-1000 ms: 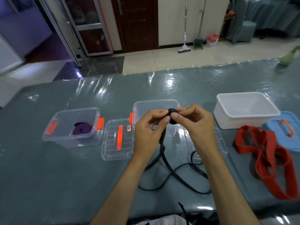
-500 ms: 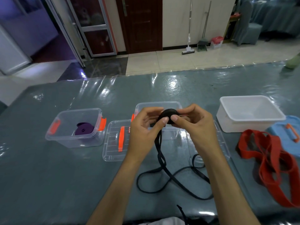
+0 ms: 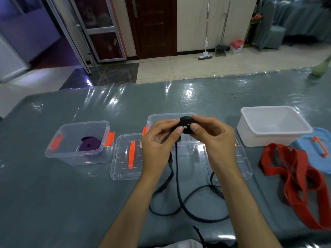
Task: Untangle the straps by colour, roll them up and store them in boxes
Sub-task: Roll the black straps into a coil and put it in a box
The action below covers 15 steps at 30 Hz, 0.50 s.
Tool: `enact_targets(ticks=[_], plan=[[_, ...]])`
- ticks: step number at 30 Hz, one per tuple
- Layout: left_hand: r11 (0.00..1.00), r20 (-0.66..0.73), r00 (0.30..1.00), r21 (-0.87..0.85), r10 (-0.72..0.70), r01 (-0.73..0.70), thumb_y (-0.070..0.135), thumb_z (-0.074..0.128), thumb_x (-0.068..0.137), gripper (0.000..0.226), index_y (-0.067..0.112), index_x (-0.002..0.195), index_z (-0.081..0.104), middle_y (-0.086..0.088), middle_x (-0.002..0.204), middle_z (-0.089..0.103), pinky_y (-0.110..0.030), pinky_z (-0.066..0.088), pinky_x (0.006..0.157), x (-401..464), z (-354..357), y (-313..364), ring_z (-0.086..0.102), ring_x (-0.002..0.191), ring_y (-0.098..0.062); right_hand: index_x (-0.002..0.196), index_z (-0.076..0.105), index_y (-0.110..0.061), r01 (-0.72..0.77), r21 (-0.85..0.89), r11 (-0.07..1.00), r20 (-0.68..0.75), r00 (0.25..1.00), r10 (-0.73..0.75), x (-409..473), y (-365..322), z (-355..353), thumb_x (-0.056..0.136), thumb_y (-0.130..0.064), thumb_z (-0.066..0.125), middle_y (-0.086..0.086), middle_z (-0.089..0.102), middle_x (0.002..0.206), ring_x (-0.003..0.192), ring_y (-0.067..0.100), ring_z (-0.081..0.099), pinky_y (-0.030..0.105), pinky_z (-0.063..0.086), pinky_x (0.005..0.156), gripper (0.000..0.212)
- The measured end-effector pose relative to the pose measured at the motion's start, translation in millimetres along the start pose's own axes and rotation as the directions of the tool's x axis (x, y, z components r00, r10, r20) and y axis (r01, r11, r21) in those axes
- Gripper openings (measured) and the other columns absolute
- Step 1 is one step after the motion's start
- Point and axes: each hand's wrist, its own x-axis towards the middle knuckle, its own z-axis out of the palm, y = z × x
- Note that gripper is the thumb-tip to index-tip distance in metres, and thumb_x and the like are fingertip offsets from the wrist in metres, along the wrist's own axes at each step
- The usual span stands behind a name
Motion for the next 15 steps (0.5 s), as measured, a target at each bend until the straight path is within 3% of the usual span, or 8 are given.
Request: enact_targets(ticks=[5,10,12,15], plan=[[1.0,0.047,0.999,0.012,0.024,-0.024,0.018,0.083,0.092,0.02,0.026,0.11,0.082,-0.004,0.108,0.082,-0.024,0.06,0.092,9,-9,5,0.079,0.106,-0.023,0.096,0.071,-0.002,-0.076,0.013,0.997,0.111,0.991,0.074,5,-1,-2,0.085,-0.005,0.084,0.014,0.081,0.102,0.1,0.032,0.079,0.037,0.065,0.084,0.017],[1.0,0.025,1.0,-0.002,0.008,-0.008,0.008,0.082,0.091,0.023,0.021,0.111,0.082,-0.005,0.113,0.081,-0.03,0.06,0.096,12,-4,1,0.077,0.111,-0.025,0.114,0.079,-0.016,-0.003,0.027,1.0,0.089,0.996,0.001,11,1,2,0.091,-0.007,0.081,0.012,0.081,0.106,0.102,0.03,0.079,0.036,0.065,0.082,0.024],[1.0,0.065,0.998,0.012,0.006,-0.007,0.004,0.081,0.091,0.025,0.011,0.115,0.08,-0.005,0.116,0.079,-0.033,0.059,0.1,17,-8,0,0.075,0.115,-0.024,0.107,0.079,-0.013,-0.015,0.053,0.998,0.08,0.997,0.011,12,3,5,0.09,-0.01,0.082,0.012,0.08,0.109,0.103,0.031,0.079,0.039,0.066,0.084,0.018],[0.997,0.087,0.996,0.06,0.034,-0.039,0.007,0.083,0.091,0.024,0.014,0.114,0.081,-0.004,0.112,0.08,-0.031,0.061,0.096,21,-14,-1,0.077,0.11,-0.024,0.094,0.071,-0.01,-0.039,0.007,0.999,0.115,0.993,0.038,19,2,7,0.083,-0.016,0.086,0.012,0.081,0.104,0.099,0.029,0.08,0.038,0.066,0.083,0.02]])
